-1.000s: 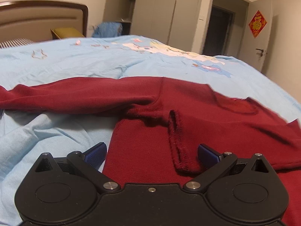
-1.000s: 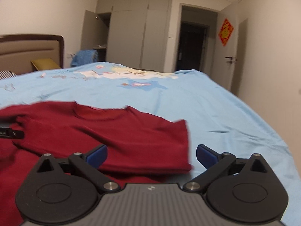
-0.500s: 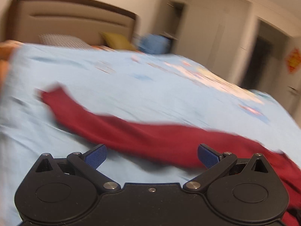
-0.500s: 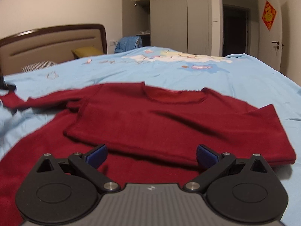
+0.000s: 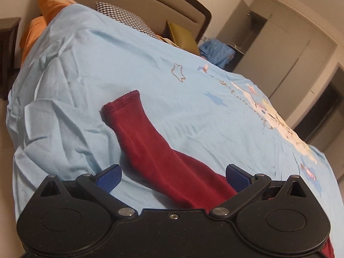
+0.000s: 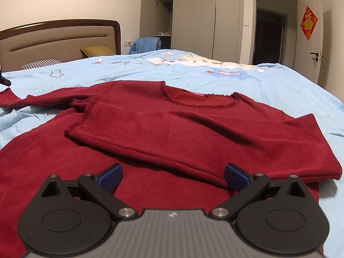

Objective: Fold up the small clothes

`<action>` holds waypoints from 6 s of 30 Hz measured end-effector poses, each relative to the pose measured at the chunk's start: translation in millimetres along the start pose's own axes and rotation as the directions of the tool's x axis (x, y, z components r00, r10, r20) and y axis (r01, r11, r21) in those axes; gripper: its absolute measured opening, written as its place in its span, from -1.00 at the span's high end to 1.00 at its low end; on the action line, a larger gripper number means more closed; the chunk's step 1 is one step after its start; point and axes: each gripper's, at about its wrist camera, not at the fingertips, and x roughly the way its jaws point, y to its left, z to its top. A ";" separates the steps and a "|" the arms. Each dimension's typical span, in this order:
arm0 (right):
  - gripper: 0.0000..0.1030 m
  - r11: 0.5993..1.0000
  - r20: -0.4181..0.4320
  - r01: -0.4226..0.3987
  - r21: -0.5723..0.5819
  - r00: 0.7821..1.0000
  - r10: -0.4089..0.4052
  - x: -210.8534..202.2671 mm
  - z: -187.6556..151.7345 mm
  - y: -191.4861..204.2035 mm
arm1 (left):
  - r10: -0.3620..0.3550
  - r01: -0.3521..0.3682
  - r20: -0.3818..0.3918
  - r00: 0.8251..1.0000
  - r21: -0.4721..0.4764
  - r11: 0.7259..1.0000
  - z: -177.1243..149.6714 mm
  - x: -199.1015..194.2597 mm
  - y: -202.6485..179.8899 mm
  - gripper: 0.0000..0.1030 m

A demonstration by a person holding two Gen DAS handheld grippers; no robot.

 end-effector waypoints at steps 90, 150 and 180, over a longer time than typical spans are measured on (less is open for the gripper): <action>-1.00 0.901 0.015 0.226 0.371 0.968 -0.249 -138.1 -88.3 -68.9 | -0.452 0.499 -0.282 0.846 0.716 0.488 -229.7 -81.8 -227.2 -0.93; -0.99 0.875 0.173 -0.396 0.279 0.917 0.360 -2.8 -3.4 -56.4 | -0.495 0.275 -0.125 0.860 0.930 0.243 -164.8 -13.0 -245.9 0.85; -0.99 0.878 0.170 -0.391 0.275 0.919 0.357 -2.3 -3.0 -54.8 | -0.319 0.539 -0.477 0.819 0.450 0.712 -100.8 52.9 -130.6 0.60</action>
